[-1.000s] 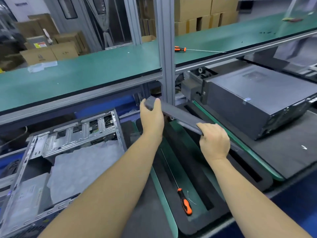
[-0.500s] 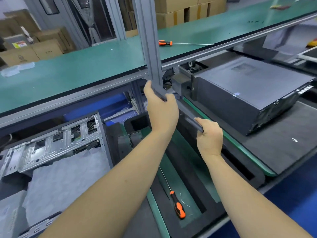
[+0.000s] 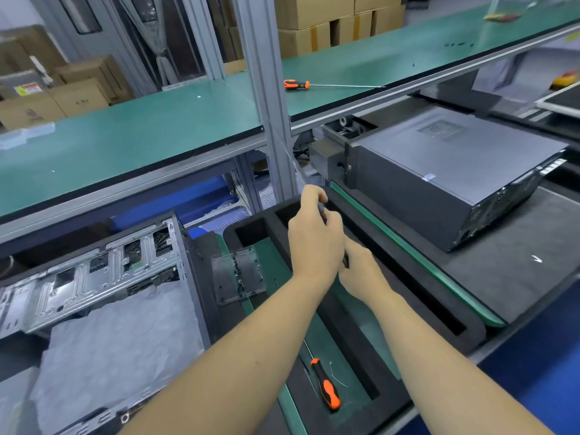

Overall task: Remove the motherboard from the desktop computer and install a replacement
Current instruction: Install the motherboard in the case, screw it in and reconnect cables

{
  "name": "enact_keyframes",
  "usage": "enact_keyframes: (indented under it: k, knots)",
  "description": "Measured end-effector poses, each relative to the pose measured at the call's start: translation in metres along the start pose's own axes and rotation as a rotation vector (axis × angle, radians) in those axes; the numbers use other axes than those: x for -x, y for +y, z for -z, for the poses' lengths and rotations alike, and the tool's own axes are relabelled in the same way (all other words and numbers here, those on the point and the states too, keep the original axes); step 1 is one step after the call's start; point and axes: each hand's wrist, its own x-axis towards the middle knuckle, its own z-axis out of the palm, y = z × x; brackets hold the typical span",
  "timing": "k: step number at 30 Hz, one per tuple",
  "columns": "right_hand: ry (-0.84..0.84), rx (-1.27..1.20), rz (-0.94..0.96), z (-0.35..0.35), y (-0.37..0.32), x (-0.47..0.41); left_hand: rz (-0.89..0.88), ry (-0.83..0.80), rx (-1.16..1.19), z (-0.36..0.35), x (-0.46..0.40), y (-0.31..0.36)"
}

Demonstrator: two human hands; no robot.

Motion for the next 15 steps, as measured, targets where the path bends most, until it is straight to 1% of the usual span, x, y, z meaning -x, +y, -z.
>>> enact_keyframes:
  k: [3,4,7,8,11,15]
  knots:
    - [0.033,0.085,0.031,0.004,0.006,-0.005,-0.010,-0.019,-0.012,0.005,-0.001,-0.008]
    - [0.086,0.125,0.033,0.008,0.009,-0.009,0.009,-0.032,0.002,0.006,-0.002,-0.010]
    - [0.319,0.210,-0.022,0.027,0.017,-0.019,0.071,-0.078,-0.007,0.005,-0.002,-0.016]
    - [0.355,0.225,-0.051,0.031,0.020,-0.022,0.095,-0.100,-0.030,0.003,0.000,-0.019]
    - [0.346,0.228,-0.075,0.030,0.028,-0.019,0.107,-0.144,-0.042,0.000,0.007,-0.027]
    - [0.322,0.086,-0.098,0.013,0.034,-0.006,-0.002,-0.227,-0.107,-0.003,0.004,-0.020]
